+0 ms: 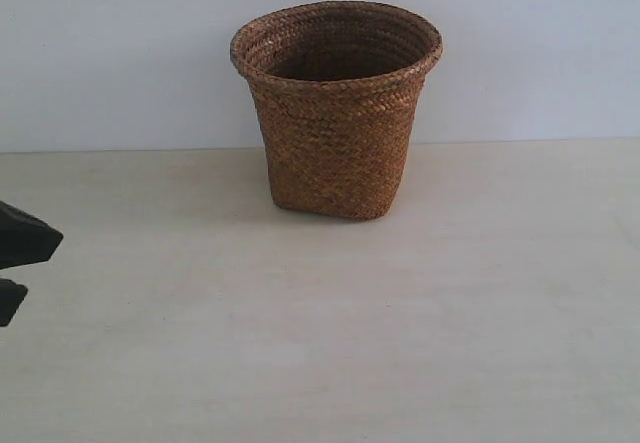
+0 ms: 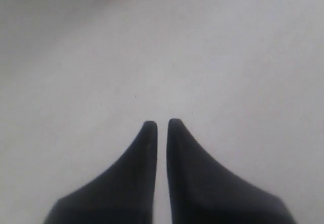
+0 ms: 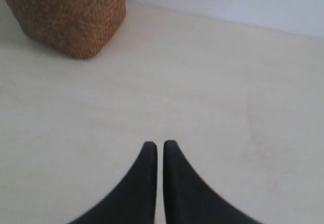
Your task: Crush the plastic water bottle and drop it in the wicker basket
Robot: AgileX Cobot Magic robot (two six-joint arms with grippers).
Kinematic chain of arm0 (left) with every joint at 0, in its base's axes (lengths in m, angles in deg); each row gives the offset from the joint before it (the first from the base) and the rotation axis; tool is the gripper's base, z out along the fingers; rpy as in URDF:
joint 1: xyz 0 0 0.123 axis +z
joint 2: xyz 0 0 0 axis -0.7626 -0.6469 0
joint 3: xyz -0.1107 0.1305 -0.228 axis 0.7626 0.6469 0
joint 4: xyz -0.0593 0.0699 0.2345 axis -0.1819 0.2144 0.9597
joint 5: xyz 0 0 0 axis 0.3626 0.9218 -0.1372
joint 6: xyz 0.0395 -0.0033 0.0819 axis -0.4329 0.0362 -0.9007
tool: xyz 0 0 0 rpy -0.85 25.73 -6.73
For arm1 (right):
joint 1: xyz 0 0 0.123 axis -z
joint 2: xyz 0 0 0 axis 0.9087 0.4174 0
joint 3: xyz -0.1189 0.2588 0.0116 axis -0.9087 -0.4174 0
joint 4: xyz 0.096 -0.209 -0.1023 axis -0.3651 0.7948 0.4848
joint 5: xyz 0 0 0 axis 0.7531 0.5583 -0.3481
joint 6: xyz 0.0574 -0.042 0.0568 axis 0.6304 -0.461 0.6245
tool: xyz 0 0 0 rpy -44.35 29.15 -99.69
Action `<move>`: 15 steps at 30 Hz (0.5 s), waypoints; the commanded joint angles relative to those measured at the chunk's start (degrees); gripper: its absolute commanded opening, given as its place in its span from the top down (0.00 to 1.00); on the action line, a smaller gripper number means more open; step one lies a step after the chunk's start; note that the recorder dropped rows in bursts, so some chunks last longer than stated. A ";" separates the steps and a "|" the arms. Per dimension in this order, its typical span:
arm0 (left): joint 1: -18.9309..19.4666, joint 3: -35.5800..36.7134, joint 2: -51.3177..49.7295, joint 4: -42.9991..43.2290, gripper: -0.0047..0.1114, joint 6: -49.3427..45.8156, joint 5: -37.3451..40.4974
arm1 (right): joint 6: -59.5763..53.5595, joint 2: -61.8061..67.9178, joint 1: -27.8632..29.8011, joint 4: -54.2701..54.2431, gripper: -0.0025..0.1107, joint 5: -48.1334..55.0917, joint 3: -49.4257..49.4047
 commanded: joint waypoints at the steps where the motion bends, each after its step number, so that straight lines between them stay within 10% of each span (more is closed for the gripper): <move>1: 0.21 6.85 6.92 -2.09 0.93 2.80 -9.37 | 0.99 -8.55 0.05 0.45 0.98 -6.12 -5.32; 15: 0.21 27.64 39.42 -15.49 0.93 2.80 -24.25 | 7.15 -35.82 0.05 -3.99 0.98 -16.73 -19.96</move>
